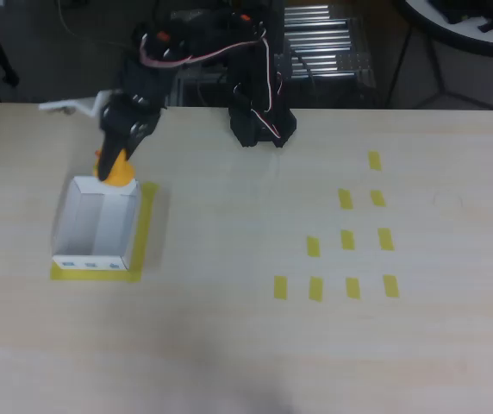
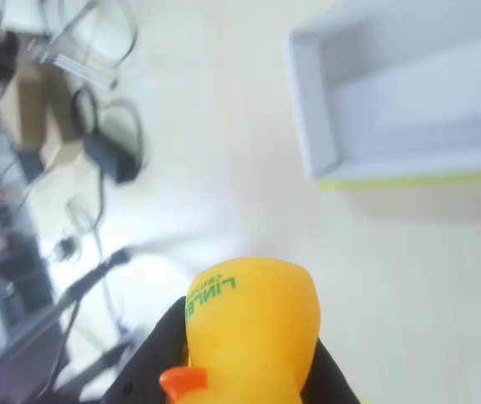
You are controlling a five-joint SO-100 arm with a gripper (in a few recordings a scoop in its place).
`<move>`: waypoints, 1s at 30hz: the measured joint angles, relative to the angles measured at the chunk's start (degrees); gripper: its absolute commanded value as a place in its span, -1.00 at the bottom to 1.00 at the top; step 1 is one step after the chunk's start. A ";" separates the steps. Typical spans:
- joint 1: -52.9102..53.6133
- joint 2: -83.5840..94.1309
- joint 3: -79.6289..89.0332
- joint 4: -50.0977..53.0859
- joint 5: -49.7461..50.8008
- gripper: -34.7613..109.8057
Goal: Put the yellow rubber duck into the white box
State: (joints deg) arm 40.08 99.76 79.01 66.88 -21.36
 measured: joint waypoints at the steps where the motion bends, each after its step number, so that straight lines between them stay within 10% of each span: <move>1: 1.05 -1.67 0.88 -1.67 -1.05 -0.52; 30: 7.82 -21.88 16.17 -24.08 -21.53 -0.52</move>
State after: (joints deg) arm 47.90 77.87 95.19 42.80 -42.89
